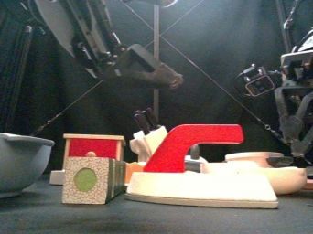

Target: Grab pan

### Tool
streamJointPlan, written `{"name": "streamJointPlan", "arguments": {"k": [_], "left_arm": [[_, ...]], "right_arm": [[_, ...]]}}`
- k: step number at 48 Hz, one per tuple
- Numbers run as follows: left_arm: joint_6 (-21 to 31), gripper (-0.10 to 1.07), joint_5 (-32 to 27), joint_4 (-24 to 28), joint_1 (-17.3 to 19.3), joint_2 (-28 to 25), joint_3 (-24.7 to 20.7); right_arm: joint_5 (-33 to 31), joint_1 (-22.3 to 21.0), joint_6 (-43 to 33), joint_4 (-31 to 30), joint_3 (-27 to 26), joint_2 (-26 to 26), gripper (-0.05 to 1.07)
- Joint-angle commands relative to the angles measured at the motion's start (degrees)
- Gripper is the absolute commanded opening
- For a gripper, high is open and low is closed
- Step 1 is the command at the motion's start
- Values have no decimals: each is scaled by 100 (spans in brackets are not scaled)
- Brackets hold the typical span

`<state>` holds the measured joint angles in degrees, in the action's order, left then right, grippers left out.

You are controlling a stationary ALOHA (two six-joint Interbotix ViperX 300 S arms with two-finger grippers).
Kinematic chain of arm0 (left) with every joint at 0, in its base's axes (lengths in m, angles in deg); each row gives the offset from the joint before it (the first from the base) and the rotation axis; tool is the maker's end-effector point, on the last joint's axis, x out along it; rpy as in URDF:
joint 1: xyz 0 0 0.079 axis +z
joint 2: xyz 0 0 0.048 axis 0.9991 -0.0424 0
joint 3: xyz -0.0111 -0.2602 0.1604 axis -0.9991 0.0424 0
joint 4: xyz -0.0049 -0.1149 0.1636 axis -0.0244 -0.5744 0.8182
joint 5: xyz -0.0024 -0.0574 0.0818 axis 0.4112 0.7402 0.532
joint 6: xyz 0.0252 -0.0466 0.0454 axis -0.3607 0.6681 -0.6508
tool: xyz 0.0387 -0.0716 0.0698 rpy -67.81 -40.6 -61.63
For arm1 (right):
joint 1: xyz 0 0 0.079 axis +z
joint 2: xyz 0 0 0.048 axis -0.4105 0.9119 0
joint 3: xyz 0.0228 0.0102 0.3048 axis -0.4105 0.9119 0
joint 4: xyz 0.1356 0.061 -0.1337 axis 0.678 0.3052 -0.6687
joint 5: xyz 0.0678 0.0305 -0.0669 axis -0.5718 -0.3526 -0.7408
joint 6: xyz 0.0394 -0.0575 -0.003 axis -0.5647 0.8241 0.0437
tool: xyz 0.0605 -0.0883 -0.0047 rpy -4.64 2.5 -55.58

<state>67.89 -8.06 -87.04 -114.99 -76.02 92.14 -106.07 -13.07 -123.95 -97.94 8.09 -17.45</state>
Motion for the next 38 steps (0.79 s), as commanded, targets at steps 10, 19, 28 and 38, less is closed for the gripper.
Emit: {"name": "streamJointPlan", "arguments": {"k": [10, 19, 28, 38], "left_arm": [[-9, 101, 800, -123, -431, 1151, 580], [0, 101, 1942, -633, -747, 1635, 1266], [-18, 101, 1942, -817, -756, 1608, 1266], [-18, 101, 1942, -835, -729, 1608, 1327]], "right_arm": [[-237, 26, 0, 457, -571, 105, 88], [-554, -114, 0, 457, -589, 580, 89], [-853, -211, 18, 88, -668, 1195, 88], [-1125, -246, 9, -264, -809, 1468, 88]]}}
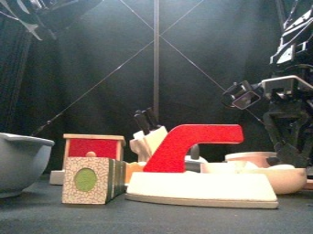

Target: Grab pan

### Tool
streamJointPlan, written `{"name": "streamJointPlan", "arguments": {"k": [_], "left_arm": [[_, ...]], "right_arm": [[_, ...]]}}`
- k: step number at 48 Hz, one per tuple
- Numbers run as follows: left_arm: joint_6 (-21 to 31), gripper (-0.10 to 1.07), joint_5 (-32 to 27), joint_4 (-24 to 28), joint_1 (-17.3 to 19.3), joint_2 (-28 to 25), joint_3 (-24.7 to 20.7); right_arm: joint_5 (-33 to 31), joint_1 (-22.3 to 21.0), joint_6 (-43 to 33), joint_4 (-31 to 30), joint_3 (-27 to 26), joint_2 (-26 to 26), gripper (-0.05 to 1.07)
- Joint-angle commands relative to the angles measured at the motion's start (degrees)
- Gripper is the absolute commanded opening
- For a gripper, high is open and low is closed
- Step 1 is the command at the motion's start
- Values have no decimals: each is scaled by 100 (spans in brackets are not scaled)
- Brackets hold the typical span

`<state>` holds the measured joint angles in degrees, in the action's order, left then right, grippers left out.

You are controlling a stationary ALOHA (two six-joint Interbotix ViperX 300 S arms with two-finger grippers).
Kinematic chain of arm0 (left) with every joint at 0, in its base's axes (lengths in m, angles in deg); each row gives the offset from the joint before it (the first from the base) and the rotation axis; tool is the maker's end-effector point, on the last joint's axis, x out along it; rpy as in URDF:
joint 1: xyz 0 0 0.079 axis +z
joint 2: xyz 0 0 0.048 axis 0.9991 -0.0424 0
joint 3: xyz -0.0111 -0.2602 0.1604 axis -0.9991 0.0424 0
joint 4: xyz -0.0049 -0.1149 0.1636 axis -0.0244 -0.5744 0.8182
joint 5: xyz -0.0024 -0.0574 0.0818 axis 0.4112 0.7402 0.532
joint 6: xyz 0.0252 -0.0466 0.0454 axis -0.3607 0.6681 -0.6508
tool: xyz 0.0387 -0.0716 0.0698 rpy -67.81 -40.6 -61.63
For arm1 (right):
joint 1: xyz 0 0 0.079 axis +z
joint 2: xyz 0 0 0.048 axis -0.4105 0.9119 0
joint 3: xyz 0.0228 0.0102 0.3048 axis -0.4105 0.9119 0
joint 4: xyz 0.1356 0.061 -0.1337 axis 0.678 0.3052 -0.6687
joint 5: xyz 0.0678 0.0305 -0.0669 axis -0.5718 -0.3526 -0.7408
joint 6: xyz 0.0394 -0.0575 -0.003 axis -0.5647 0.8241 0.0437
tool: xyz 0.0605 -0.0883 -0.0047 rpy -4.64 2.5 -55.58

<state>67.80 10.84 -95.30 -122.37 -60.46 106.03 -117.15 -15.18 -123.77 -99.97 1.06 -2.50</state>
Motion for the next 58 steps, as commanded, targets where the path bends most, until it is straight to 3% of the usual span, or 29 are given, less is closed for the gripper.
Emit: {"name": "streamJointPlan", "arguments": {"k": [1, 16, 26, 34, 52, 58], "left_arm": [[-9, 101, 53, -9, 9, 53, -53], [-9, 101, 53, -9, 18, 44, -53], [-9, 101, 53, -9, 18, 53, -35], [-9, 101, 53, -9, 18, 53, -35], [0, 101, 53, -9, 18, 44, -26], [0, 101, 53, -18, 18, 53, -18]], "right_arm": [[-18, -44, 9, -97, -105, 9, 88], [-9, -141, 9, -378, -114, 343, 88], [0, -114, 9, -281, -114, 501, 72], [-62, -114, 9, -176, -255, 299, 56], [-290, -246, 26, -158, -299, -202, 53], [-299, -202, 44, -44, -246, -369, 44]]}}
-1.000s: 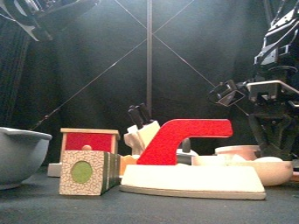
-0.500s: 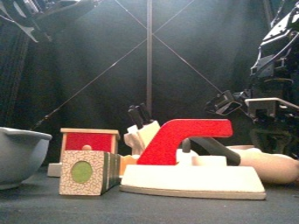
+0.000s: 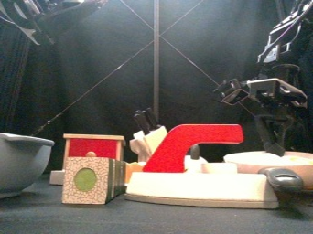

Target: Grab pan

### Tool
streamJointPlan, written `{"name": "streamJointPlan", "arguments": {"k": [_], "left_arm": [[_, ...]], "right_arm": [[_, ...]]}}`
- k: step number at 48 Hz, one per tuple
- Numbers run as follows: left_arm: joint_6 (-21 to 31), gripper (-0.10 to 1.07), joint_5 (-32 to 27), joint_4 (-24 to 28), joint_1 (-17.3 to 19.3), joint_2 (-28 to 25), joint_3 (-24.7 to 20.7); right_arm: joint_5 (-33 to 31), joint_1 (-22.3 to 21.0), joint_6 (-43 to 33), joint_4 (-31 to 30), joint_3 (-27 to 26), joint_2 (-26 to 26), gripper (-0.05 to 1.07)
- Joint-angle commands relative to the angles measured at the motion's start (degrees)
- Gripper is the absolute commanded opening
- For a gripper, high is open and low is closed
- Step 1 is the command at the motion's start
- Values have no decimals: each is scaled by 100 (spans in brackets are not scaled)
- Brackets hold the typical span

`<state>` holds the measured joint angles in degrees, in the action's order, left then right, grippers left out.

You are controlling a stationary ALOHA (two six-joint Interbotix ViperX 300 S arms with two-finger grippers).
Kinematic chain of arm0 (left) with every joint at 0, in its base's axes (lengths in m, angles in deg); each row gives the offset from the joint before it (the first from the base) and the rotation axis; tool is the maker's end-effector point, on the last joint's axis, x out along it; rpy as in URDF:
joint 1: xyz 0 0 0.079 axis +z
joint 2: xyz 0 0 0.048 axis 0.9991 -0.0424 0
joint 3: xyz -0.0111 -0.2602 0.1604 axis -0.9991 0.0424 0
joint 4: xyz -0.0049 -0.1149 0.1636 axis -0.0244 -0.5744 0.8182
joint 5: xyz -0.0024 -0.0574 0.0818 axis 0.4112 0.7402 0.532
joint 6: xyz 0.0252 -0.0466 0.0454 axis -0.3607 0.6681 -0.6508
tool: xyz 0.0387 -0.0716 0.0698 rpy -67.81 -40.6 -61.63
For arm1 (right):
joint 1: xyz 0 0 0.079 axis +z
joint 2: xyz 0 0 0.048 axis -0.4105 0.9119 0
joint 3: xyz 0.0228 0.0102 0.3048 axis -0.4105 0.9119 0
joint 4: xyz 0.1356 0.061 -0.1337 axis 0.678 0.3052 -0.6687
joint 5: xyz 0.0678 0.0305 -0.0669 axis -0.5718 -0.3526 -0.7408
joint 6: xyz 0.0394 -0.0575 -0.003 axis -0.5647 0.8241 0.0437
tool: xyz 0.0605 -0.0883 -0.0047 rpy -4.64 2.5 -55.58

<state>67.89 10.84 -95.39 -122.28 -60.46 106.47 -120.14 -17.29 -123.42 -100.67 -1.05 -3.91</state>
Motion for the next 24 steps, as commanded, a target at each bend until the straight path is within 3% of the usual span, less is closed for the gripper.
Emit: {"name": "streamJointPlan", "arguments": {"k": [1, 12, 24], "left_arm": [[-9, 101, 53, 0, 9, 44, -70], [-9, 101, 53, 0, 9, 44, -62], [0, 101, 53, 0, 9, 44, -62]], "right_arm": [[-9, 9, 9, 44, -9, -316, 41], [-9, 141, 9, 387, 378, -861, 37], [-9, 299, 18, 431, 378, -984, 37]]}}
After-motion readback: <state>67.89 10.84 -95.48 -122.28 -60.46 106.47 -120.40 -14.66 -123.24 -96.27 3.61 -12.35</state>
